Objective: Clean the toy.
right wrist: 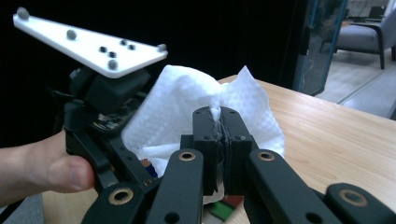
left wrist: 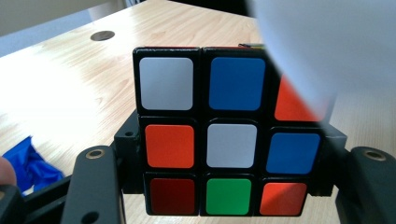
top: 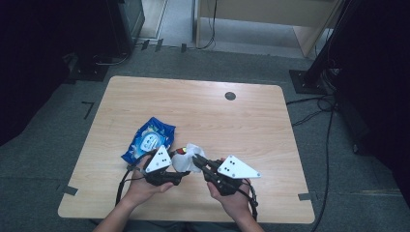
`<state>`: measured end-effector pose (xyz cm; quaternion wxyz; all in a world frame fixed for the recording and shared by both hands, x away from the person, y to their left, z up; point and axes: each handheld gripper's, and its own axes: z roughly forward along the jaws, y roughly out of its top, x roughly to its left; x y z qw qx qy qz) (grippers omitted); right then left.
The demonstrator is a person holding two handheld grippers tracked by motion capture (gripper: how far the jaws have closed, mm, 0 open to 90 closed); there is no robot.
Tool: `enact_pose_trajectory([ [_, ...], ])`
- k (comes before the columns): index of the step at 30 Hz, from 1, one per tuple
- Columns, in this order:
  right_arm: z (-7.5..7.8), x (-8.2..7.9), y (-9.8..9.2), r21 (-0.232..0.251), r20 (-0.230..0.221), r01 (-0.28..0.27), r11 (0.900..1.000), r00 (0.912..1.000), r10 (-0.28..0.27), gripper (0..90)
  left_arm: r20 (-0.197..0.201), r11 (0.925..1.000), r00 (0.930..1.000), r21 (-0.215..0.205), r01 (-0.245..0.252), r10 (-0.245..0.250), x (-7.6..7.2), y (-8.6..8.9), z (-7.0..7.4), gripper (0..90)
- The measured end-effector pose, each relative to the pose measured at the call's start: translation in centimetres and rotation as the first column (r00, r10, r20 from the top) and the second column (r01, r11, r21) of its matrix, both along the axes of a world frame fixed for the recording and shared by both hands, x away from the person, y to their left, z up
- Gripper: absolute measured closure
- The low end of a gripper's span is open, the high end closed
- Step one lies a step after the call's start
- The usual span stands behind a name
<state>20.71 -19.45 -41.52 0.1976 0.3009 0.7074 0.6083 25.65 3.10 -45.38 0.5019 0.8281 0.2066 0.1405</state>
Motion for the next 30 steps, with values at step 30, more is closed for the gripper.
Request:
enact_pose_trajectory([
  [30,-1.1,0.4,1.3,-0.093,0.0,0.025,0.995,0.9997,-0.025,87.7,0.023,0.9996,0.9997,0.028,-0.01,0.009,-0.4,-0.3,0.2,34.1],
])
